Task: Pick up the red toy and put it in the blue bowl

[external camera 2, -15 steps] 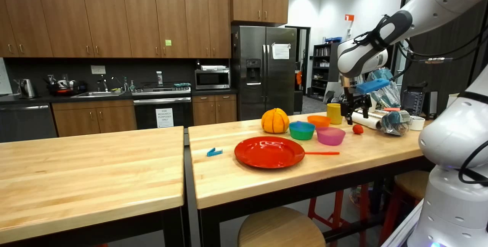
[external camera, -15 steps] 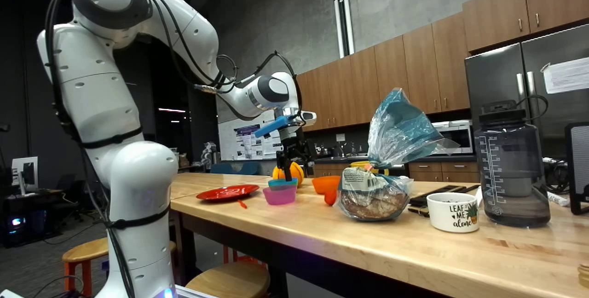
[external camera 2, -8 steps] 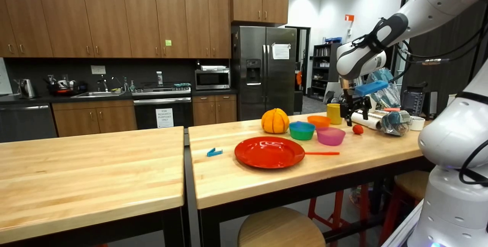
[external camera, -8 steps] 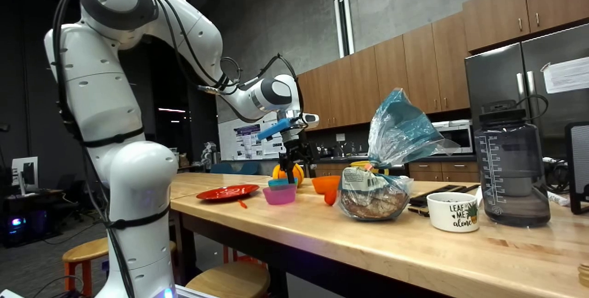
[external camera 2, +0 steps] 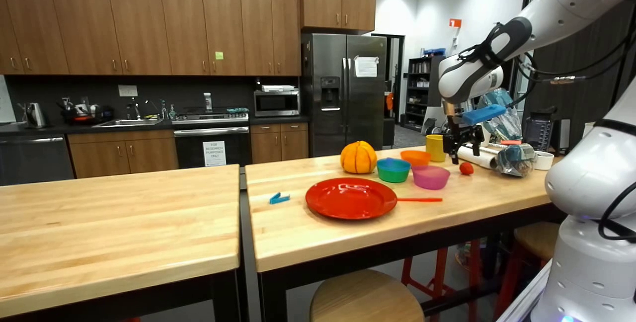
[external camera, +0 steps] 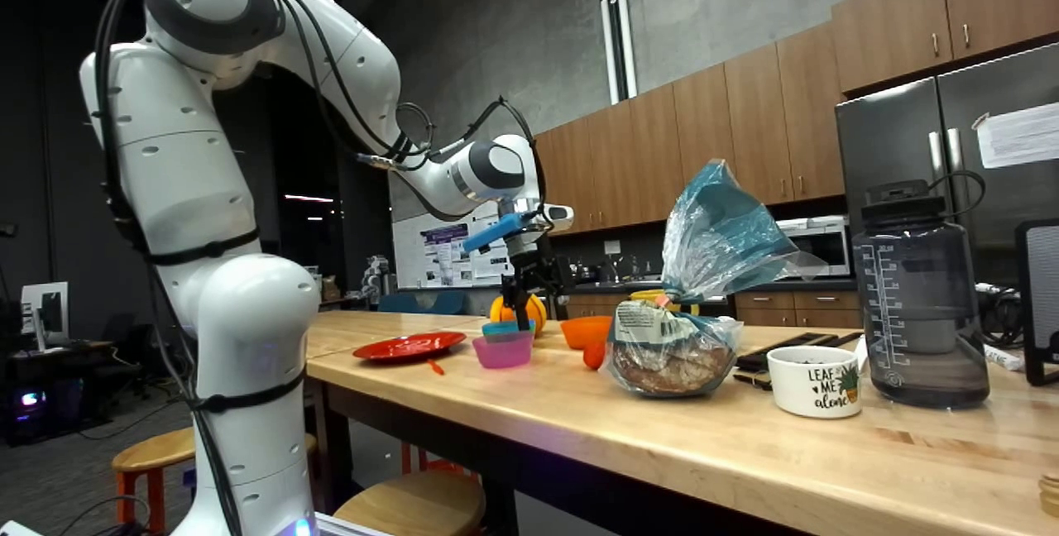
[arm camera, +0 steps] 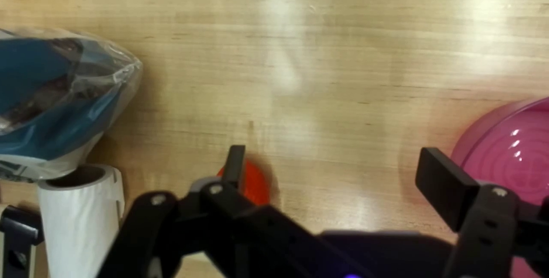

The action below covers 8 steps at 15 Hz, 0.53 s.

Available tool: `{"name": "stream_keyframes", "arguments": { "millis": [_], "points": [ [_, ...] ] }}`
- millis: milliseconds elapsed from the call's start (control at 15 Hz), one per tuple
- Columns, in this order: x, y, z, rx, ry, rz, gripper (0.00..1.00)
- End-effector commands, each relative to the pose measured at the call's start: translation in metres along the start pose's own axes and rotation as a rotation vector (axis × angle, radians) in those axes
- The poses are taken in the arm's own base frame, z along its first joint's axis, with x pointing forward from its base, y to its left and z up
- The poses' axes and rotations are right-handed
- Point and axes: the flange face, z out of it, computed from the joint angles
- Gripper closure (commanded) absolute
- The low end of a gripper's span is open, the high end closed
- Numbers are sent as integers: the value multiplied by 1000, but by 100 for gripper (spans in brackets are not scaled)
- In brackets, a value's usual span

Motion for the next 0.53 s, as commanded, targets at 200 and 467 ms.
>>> {"name": "stream_keyframes", "arguments": {
  "millis": [200,467],
  "points": [
    [-1,-6,9,-23,23,73,0],
    [6,3,7,-60,49,110,0]
  ]
}}
